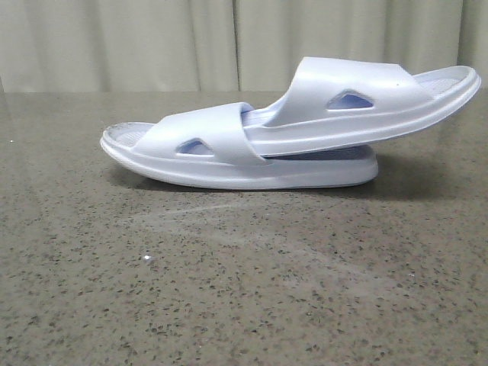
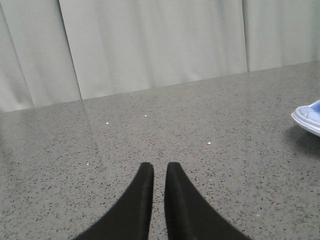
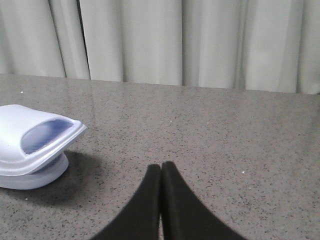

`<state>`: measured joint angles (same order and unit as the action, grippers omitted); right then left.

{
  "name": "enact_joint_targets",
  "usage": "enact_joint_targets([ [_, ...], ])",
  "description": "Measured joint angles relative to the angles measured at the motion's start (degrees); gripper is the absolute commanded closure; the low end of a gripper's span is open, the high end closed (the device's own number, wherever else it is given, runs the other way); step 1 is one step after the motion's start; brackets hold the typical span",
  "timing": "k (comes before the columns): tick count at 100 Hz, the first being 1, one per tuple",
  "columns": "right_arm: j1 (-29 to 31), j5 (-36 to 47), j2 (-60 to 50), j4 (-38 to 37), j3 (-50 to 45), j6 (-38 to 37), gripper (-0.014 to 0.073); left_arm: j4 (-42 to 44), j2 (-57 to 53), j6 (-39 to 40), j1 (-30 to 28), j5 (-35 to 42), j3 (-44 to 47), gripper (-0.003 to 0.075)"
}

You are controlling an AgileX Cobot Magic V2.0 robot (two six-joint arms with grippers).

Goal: Insert blue slippers together front up

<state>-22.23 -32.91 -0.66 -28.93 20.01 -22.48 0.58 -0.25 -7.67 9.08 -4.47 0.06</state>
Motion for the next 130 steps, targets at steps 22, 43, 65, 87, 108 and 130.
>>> enact_joint_targets([
  [22, 0.0, 0.0, 0.0, 0.0, 0.0, 0.0, 0.0701, 0.0, 0.0, 0.0, 0.0, 0.0, 0.0, 0.0704],
  [43, 0.0, 0.0, 0.0, 0.0, 0.0, 0.0, 0.0701, 0.0, 0.0, 0.0, 0.0, 0.0, 0.0, 0.0704],
  [65, 0.0, 0.9, 0.0, 1.4, -1.1, 0.0, 0.0701, 0.0, 0.0, 0.0, 0.0, 0.0, 0.0, 0.0704],
  [87, 1.8, 3.2, 0.0, 9.6, -6.5, 6.5, 0.0701, 0.0, 0.0, 0.0, 0.0, 0.0, 0.0, 0.0704],
  [108, 9.5, 8.0, 0.0, 20.9, -11.5, 16.0, 0.0701, 0.0, 0.0, 0.0, 0.0, 0.0, 0.0, 0.0704],
  [130, 18.6, 15.5, 0.0, 30.3, -16.0, 22.2, 0.0701, 0.0, 0.0, 0.0, 0.0, 0.0, 0.0, 0.0704],
])
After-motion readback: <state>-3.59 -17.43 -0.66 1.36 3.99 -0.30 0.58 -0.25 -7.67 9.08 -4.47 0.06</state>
